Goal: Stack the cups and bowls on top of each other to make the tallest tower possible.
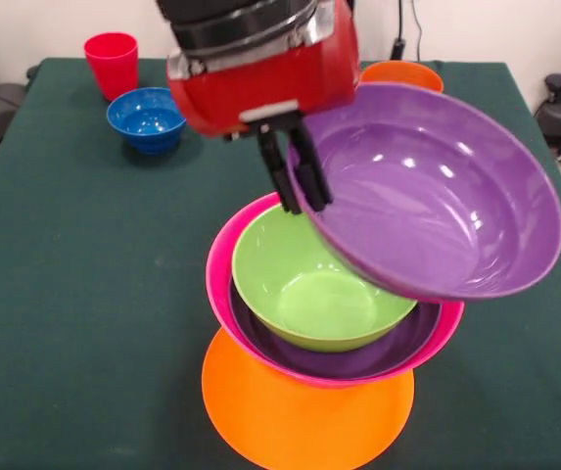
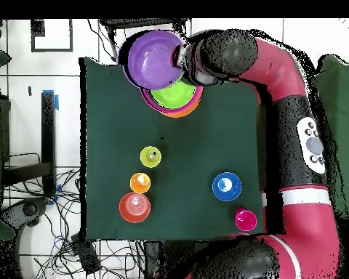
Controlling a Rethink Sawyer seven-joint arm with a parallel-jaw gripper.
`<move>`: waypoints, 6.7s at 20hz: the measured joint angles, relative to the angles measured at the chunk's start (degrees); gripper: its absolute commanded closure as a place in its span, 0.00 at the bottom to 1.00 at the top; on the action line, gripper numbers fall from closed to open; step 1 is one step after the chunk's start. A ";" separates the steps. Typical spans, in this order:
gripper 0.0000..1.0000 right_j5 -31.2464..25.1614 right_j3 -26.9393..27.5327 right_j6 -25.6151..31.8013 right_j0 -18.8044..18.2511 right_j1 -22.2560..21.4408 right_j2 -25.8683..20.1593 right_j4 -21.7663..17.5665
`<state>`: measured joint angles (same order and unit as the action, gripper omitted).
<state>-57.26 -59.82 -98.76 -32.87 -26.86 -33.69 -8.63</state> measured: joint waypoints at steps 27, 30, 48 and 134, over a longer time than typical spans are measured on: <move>1.00 -0.39 2.48 -0.01 -1.95 6.53 1.15 0.21; 1.00 -0.38 2.48 -0.01 -2.24 6.53 1.14 0.24; 1.00 -0.37 -0.48 -0.01 -4.23 5.69 1.09 2.25; 1.00 -0.38 1.85 0.00 -5.14 9.82 0.02 4.37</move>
<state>-57.64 -57.97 -98.76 -38.01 -17.04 -33.67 -4.27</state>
